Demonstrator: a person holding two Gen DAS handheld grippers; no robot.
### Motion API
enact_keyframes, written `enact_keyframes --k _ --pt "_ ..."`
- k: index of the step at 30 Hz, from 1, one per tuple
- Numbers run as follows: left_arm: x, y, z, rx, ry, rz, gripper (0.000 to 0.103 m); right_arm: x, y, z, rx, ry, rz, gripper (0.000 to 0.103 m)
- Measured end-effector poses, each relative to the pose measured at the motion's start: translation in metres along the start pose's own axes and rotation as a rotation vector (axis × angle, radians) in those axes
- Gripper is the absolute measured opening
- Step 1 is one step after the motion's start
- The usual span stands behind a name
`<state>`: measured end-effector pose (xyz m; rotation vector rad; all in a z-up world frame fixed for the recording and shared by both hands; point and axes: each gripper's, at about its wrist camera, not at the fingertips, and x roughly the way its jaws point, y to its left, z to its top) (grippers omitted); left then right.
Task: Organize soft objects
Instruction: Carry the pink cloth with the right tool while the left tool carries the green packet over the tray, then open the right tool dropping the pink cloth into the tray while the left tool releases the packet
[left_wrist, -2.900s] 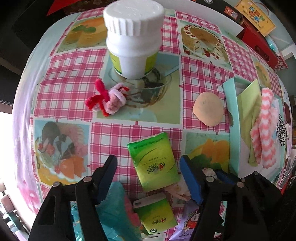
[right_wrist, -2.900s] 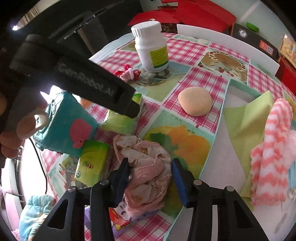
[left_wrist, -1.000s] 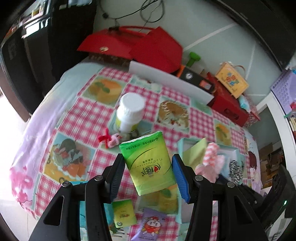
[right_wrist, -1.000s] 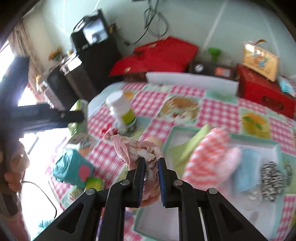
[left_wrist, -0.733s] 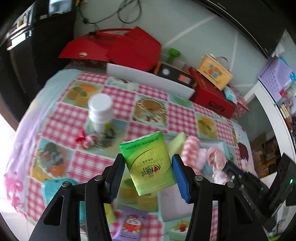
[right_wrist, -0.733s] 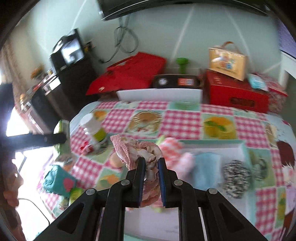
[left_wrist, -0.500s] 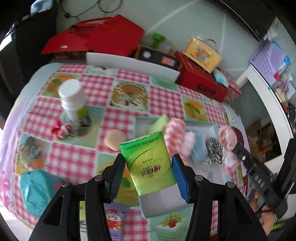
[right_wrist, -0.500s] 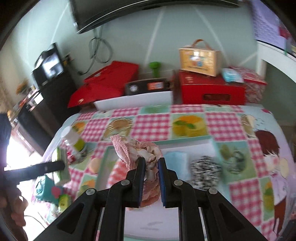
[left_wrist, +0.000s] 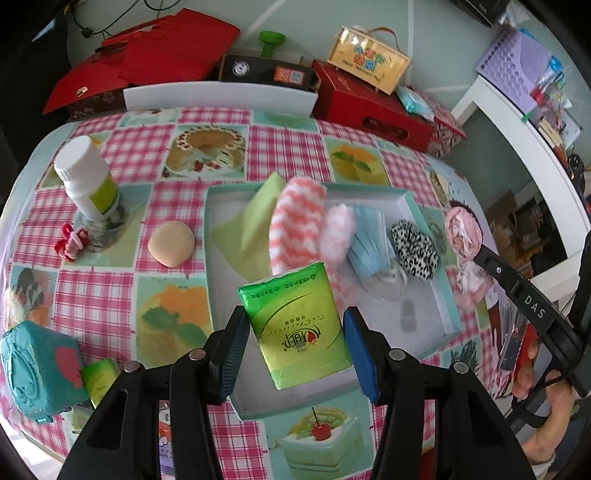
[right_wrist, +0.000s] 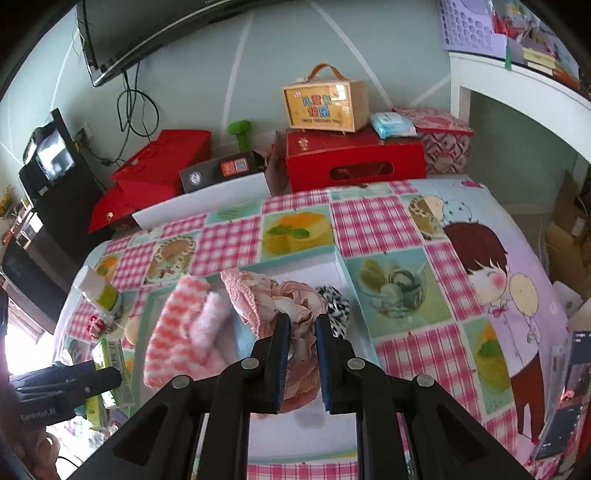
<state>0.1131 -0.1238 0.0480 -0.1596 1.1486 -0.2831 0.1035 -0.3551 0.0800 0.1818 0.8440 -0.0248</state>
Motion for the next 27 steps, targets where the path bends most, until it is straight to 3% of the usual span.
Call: enact_keyframes --k 16,27 --pt "0.049 0.007 -0.018 -0.010 0.103 0.071 0.054 0.063 0.011 -0.037 -0.059 0.210 -0.029 0.018" --pt "0.068 0.009 -0.028 -0.023 0.153 0.091 0.054 0.069 0.017 -0.042 -0.094 0.246 -0.052 0.022"
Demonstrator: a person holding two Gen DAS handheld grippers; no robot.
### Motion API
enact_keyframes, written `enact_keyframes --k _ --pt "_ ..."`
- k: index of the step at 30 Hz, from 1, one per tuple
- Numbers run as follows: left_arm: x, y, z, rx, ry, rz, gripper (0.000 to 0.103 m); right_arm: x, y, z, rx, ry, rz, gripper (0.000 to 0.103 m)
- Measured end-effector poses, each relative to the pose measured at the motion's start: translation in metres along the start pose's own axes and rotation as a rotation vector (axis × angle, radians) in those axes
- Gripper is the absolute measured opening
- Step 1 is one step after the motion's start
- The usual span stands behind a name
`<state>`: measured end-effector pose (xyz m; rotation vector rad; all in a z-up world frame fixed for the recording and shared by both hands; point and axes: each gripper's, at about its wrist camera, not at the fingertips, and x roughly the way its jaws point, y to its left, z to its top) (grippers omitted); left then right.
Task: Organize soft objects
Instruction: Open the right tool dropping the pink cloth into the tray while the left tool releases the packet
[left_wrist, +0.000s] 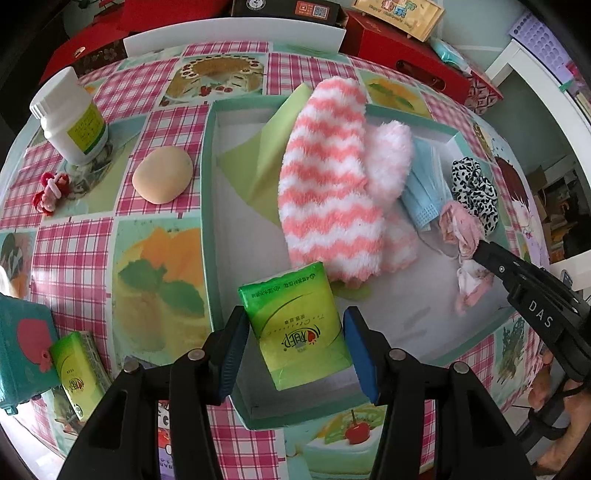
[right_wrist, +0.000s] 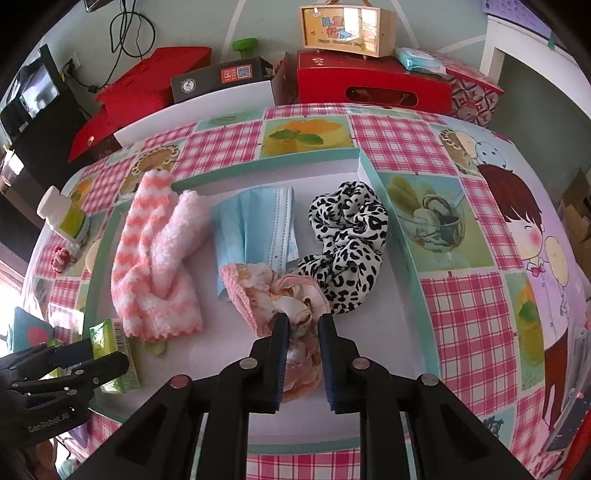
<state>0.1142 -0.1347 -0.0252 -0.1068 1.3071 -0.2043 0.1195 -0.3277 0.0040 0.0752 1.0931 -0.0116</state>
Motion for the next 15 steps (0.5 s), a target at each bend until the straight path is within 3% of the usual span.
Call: enact_keyframes --k 4,9,15 --pt "-0.001 0.000 -0.003 -0.005 0.007 -0.004 0.054 -0.001 0.005 0.001 -0.021 0.004 -0.009 0.029" --pt "-0.010 0.001 -0.002 -0.008 0.001 -0.013 0.055 -0.006 0.011 0.003 -0.044 -0.005 -0.023 0.046" --pt "-0.031 0.003 0.000 -0.001 -0.029 -0.029 0.061 -0.018 0.016 0.006 -0.059 -0.038 -0.039 0.057"
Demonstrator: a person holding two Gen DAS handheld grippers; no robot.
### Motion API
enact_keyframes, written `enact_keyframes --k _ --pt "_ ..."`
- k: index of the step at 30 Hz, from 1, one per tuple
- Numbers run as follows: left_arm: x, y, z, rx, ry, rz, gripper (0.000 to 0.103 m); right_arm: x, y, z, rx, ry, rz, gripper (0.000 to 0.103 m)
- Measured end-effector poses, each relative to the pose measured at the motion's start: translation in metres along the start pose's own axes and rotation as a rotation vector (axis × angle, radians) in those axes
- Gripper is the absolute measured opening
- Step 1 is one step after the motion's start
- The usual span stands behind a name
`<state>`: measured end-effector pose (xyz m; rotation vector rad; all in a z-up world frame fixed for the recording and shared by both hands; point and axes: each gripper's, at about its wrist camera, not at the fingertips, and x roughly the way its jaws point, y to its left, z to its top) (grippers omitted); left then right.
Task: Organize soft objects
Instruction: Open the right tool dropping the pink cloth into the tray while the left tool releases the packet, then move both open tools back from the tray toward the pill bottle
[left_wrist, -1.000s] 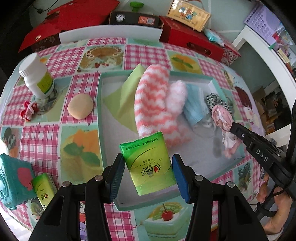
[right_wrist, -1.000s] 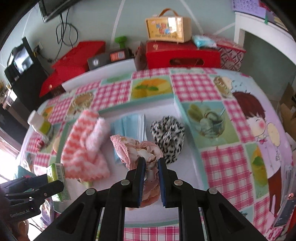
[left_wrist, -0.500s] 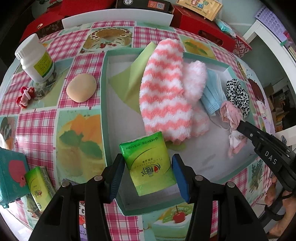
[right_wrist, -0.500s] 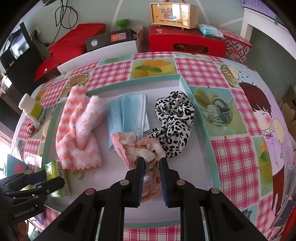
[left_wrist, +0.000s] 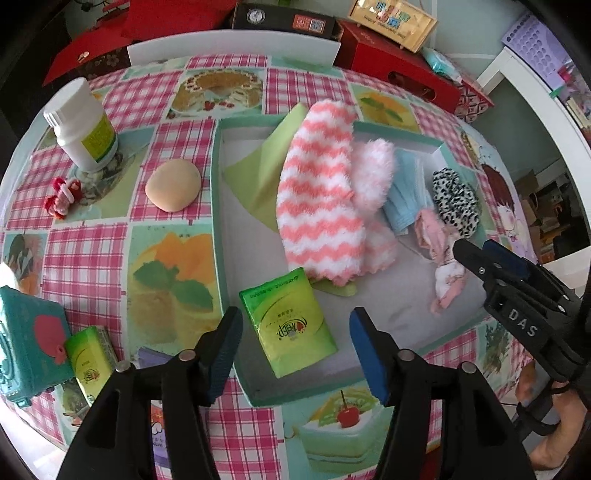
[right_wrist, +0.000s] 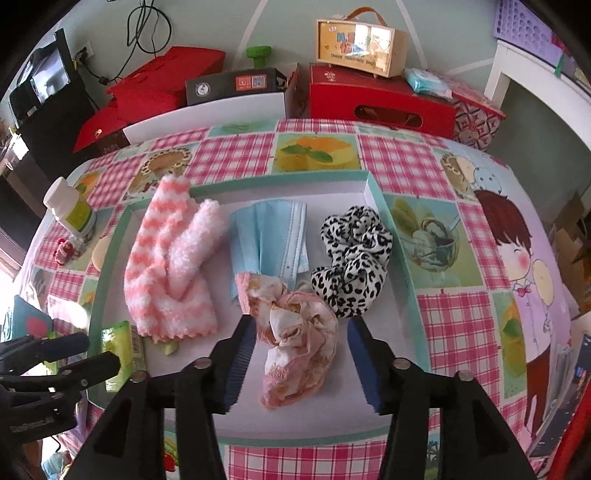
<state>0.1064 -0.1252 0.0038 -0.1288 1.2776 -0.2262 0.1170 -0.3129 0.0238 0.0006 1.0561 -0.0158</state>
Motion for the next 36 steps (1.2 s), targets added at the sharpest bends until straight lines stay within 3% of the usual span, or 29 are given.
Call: enact_keyframes --k 4,7,15,17,21,24,26,27,29,36 --pt "-0.013 0.000 0.002 0.003 -0.034 0.003 0.063 -0.004 0.002 0.002 -0.007 -0.009 -0.009 0.062" --pt "-0.019 0.003 0.003 -0.001 -0.056 0.002 0.077 -0.003 0.004 0.002 -0.011 -0.005 -0.012 0.064" --pt "-0.017 0.013 0.006 -0.041 -0.072 0.035 0.078 0.001 0.003 0.001 -0.011 0.011 -0.032 0.066" --pt "-0.016 0.014 0.006 -0.051 -0.080 0.048 0.082 0.002 0.003 0.001 -0.011 0.014 -0.036 0.067" --pt "-0.016 0.021 0.007 -0.069 -0.097 0.069 0.084 0.004 0.002 0.001 -0.006 0.020 -0.050 0.080" --pt "-0.015 0.025 0.007 -0.079 -0.111 0.092 0.085 0.007 0.000 0.002 0.006 0.030 -0.062 0.080" --pt "-0.016 0.027 0.006 -0.087 -0.126 0.112 0.099 0.010 -0.001 0.001 0.007 0.040 -0.079 0.081" --pt "-0.017 0.028 0.007 -0.091 -0.138 0.125 0.100 0.010 -0.001 0.001 0.009 0.042 -0.085 0.082" --pt "-0.018 0.030 0.007 -0.092 -0.149 0.139 0.100 0.011 -0.002 0.001 0.015 0.047 -0.093 0.090" --pt "-0.016 0.032 0.007 -0.097 -0.152 0.148 0.100 0.010 -0.001 0.000 0.016 0.043 -0.096 0.091"
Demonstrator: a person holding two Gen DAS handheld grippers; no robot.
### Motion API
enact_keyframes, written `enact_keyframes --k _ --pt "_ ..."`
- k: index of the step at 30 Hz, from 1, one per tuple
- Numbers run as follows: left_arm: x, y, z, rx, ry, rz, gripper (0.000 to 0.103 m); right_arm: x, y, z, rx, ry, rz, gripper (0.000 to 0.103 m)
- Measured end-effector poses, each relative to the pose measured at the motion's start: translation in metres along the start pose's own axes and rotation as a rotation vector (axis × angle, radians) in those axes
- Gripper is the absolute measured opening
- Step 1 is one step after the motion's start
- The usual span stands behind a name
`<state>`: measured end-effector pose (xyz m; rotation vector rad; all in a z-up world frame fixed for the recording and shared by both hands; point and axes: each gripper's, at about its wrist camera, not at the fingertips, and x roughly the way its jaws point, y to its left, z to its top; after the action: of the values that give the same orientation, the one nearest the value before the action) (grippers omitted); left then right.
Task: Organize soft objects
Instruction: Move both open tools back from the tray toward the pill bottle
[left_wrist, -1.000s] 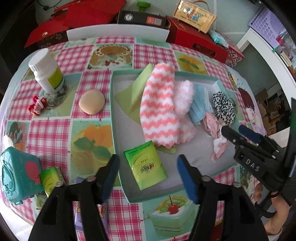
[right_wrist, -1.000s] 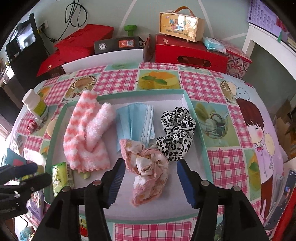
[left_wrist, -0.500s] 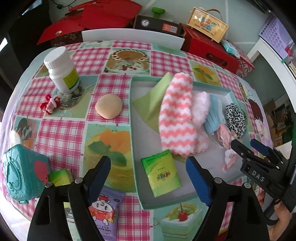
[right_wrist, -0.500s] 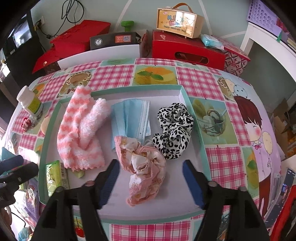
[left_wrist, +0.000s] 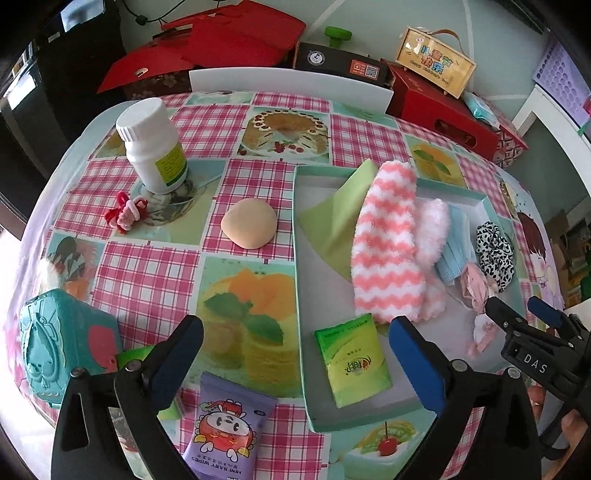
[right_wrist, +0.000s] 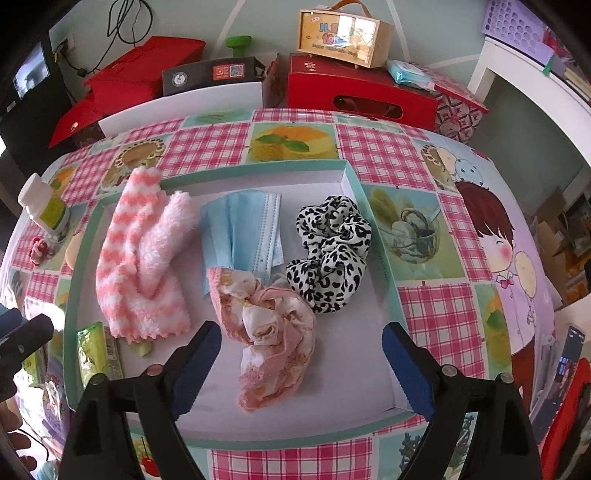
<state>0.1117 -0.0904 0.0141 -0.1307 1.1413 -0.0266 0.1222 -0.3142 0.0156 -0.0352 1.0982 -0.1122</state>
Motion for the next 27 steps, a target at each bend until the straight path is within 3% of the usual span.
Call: enact_keyframes --k 17,27 --pt "-0.013 0.004 0.000 0.015 -0.009 -0.027 0.100 -0.002 0.005 0.000 -0.025 0.016 -0.007 0.091" --pt "-0.039 0.030 0.006 -0.035 -0.070 -0.035 0.100 -0.014 0.026 0.000 -0.066 -0.002 0.006 0.091"
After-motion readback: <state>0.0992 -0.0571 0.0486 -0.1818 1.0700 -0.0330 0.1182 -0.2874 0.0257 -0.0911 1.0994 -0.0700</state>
